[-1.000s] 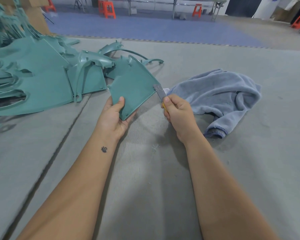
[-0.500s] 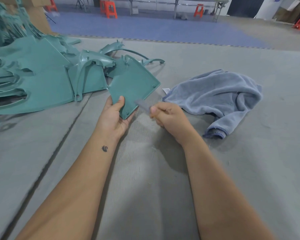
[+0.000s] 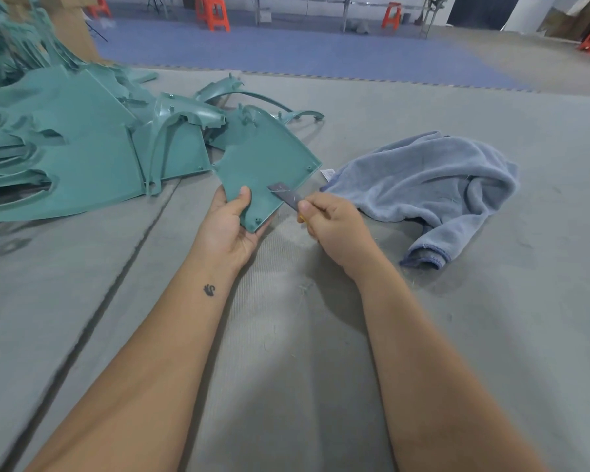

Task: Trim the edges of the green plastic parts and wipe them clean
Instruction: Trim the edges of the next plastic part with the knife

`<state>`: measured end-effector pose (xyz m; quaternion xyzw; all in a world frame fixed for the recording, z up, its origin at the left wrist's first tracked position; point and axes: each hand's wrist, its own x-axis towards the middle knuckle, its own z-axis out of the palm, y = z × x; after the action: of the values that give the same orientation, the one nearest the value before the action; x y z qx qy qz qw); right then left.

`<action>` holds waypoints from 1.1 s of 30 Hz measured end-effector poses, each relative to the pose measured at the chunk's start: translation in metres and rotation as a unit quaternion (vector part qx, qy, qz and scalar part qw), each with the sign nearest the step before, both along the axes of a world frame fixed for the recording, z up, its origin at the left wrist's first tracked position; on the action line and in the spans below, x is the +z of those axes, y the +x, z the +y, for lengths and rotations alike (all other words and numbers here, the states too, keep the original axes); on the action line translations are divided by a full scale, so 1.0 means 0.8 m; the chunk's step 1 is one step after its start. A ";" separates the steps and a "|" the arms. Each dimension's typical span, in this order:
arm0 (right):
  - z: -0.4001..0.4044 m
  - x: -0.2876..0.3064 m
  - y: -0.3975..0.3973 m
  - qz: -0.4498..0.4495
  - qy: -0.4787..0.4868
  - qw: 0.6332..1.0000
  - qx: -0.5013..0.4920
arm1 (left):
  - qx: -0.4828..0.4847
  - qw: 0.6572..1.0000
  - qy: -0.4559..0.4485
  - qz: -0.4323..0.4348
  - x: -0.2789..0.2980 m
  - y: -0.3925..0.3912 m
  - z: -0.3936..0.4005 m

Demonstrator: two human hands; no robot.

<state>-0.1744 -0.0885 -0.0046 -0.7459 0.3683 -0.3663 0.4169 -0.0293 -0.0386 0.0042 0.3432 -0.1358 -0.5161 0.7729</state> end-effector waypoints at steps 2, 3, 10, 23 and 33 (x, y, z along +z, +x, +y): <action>0.002 0.001 0.000 0.045 -0.022 0.998 0.030 | -0.002 1.000 0.003 -0.001 -0.001 0.001 0.000; 0.003 0.001 0.000 0.074 -0.033 0.996 0.044 | -0.001 1.000 0.005 0.003 -0.001 0.001 0.000; 0.000 0.005 -0.008 -0.131 0.072 0.988 -0.028 | -0.013 0.998 -0.016 0.063 -0.002 0.001 0.000; -0.001 0.004 -0.007 -0.143 0.057 0.988 -0.030 | -0.018 0.997 -0.008 0.070 -0.001 0.002 0.001; 0.000 0.006 -0.008 -0.126 0.043 0.991 -0.017 | -0.014 0.998 -0.009 0.068 -0.002 0.004 0.002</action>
<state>-0.1805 -0.0888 -0.0001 -0.6690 0.3407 -0.4482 0.4852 -0.0258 -0.0374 0.0028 0.2985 -0.0922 -0.5482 0.7758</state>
